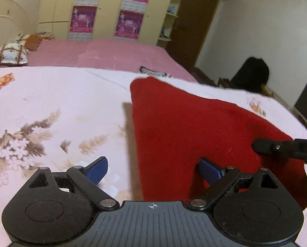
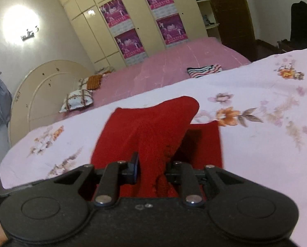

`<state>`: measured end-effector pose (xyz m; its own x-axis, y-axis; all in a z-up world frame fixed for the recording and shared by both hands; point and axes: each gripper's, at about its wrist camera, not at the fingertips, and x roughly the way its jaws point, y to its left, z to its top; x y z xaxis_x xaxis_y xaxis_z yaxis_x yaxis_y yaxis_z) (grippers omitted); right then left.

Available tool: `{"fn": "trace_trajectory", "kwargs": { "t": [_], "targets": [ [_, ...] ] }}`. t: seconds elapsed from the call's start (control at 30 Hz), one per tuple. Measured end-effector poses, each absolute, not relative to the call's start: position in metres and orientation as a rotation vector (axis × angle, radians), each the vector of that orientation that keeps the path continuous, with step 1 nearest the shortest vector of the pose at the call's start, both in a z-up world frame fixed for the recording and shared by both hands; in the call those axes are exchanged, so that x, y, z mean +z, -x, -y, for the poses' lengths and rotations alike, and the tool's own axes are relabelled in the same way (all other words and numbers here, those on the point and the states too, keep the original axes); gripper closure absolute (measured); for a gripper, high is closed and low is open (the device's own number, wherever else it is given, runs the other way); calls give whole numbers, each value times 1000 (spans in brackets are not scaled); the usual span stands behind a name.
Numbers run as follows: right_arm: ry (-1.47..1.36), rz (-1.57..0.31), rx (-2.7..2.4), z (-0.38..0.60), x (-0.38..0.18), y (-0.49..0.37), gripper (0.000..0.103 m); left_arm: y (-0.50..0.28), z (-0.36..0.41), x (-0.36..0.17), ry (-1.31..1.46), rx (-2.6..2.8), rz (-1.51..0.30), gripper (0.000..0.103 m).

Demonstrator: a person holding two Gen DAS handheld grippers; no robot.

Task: Fold small clothes
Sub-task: 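Grasp the folded sweater edge with the right tool and fold it over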

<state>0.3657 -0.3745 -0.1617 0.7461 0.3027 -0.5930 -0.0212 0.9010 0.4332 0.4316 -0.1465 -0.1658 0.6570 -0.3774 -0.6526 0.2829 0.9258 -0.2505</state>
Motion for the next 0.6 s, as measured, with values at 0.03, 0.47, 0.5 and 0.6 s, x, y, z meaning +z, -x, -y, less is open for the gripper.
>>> {"fn": "trace_trajectory", "kwargs": {
  "t": [0.03,0.47,0.5,0.6],
  "targets": [
    [-414,-729,152,381,-169,-366,84,-431,151,-170,119,-382,-779,8],
    [-384,-674,38,398,-151,-319,65,-419,161,-166,52,-358,-813,8],
    [-356,-666,50,390,-145,-311,63,-417,162,-165,43,-357,-813,8],
    [-335,-682,94,373,-144,-297,64,-411,168,-164,-2,-353,-804,8]
  ]
}}
